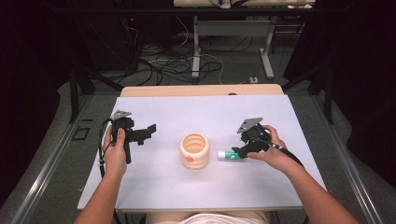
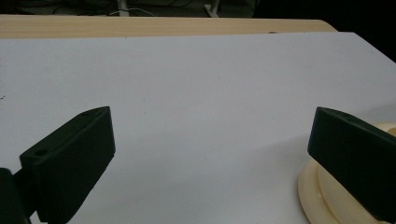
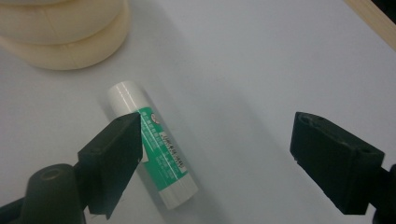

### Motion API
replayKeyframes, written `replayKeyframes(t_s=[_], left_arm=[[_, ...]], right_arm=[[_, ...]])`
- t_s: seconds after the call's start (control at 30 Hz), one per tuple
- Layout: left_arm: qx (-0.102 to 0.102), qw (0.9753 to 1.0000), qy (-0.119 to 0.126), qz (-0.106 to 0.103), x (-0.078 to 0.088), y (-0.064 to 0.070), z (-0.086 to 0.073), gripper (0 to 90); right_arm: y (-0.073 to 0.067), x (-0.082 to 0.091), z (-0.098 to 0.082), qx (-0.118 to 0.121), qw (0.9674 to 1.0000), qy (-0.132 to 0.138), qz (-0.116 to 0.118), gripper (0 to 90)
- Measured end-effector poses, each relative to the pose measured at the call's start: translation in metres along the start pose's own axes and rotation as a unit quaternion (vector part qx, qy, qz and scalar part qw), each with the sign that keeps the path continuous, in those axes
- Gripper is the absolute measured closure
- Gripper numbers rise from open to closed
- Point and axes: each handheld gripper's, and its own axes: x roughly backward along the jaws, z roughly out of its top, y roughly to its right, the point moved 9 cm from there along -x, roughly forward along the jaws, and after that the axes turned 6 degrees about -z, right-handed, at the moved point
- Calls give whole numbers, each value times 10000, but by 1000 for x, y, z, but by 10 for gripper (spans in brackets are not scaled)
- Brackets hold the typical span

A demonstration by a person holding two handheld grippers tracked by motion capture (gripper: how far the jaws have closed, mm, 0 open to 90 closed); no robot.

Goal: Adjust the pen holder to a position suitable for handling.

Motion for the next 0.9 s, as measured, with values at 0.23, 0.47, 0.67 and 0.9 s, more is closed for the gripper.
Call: replayKeyframes(t_s=[0.23, 0.47, 0.67, 0.9], left_arm=[[-77, 9999, -74, -15, -1, 0, -2, 6], [-28, 10000, -5, -32, -2, 0, -1, 6], [25, 10000, -16, -56, -3, 1, -2, 6], [95, 9999, -4, -63, -2, 0, -1, 6]], right_arm=[[-11, -4, 5, 794, 9961, -300, 259, 251], [-15, -9, 11, 1465, 9874, -544, 241, 303], [-22, -13, 14, 1855, 9804, -565, 349, 311], [-35, -18, 7, 2060, 9731, -736, 722, 361]])
